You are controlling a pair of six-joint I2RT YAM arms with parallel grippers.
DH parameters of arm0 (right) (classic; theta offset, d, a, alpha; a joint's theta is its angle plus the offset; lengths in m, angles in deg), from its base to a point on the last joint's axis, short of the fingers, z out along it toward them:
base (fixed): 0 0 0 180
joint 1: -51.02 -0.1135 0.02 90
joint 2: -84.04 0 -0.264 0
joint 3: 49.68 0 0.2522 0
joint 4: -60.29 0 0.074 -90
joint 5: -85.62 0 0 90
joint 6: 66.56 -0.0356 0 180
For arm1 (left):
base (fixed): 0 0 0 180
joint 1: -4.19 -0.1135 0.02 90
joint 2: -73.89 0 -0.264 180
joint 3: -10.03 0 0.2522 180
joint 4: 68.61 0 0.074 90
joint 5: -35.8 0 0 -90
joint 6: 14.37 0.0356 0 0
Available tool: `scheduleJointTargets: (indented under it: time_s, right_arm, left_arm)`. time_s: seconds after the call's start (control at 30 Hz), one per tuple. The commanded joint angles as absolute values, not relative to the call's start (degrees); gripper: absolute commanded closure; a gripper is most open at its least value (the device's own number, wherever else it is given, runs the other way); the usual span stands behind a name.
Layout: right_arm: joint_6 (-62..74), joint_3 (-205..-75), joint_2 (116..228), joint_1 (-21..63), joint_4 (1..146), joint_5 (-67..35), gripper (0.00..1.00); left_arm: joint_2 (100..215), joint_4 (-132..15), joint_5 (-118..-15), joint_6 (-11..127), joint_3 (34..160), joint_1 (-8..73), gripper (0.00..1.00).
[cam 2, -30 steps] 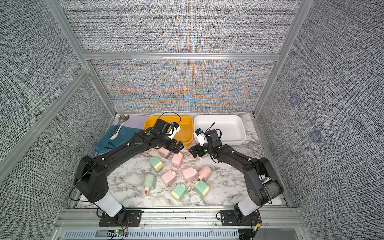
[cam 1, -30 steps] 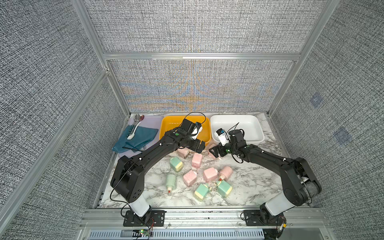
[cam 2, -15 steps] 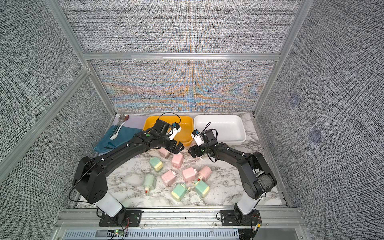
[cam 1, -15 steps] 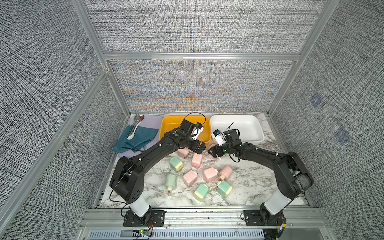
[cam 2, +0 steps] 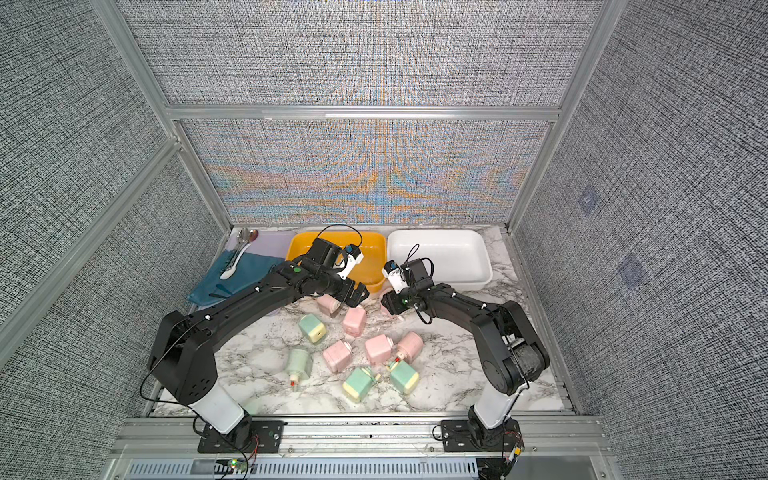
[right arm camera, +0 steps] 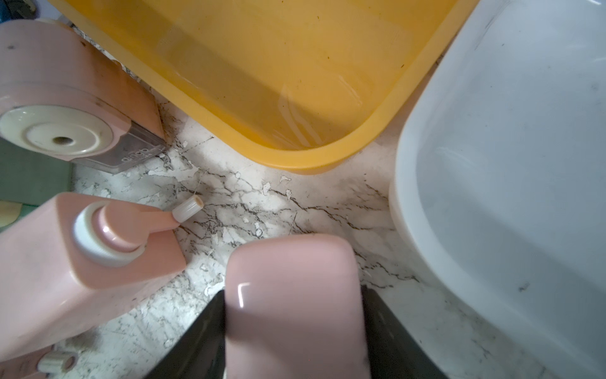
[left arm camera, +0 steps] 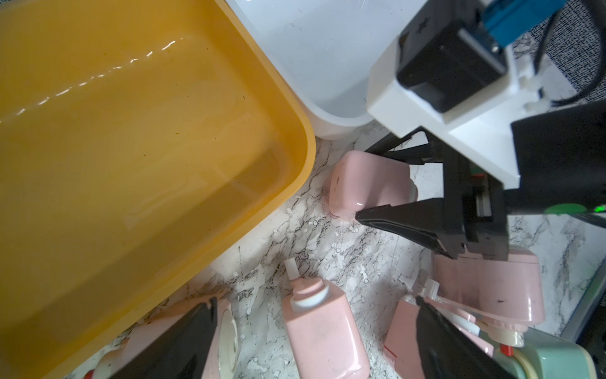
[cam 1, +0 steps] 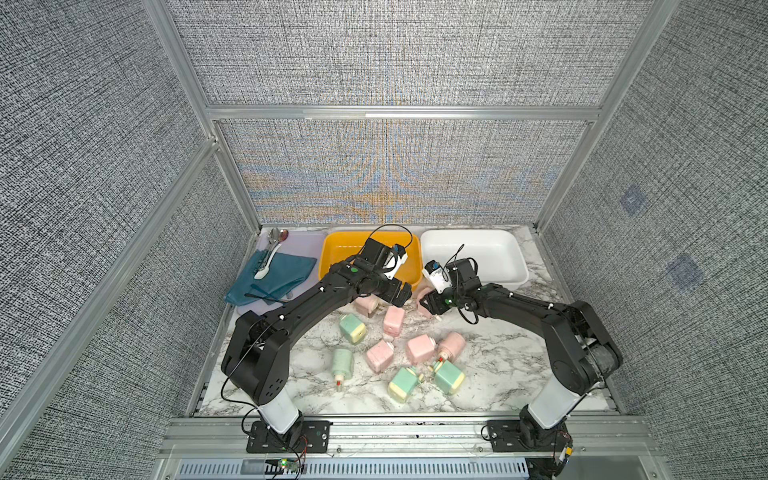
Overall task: Place the pencil sharpeners by color into the storage box
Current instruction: Pick up the pencil sharpener from the center of the board.
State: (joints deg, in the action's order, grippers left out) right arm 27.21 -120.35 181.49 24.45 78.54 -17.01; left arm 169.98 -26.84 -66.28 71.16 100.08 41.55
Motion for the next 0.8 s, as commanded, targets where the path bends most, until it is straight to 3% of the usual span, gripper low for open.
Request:
scheduleJointTargets:
  time_s: [0.0, 0.1, 0.17, 0.33, 0.77]
  right_arm:
    - [28.2, -120.3, 180.5, 24.4, 79.6, -16.6, 0.45]
    - [28.8, -120.0, 179.4, 24.4, 80.5, -16.5, 0.51]
    - [29.3, -119.9, 178.5, 24.4, 81.2, -16.7, 0.61]
    - [30.2, -120.3, 175.0, 24.5, 84.1, -18.4, 1.0]
    - [22.8, -120.5, 164.5, 37.6, 78.2, -24.0, 1.0]
  left_arm:
    - [170.2, -27.2, -66.2, 71.8, 100.4, 41.5, 0.01]
    - [170.6, -27.3, -66.2, 71.7, 100.6, 41.5, 0.01]
    - [170.8, -27.3, -66.4, 71.4, 100.7, 41.4, 0.01]
    - [172.0, -28.4, -68.0, 68.0, 102.4, 41.4, 0.01]
    - [183.6, -32.4, -62.6, 48.4, 113.7, 41.5, 0.01]
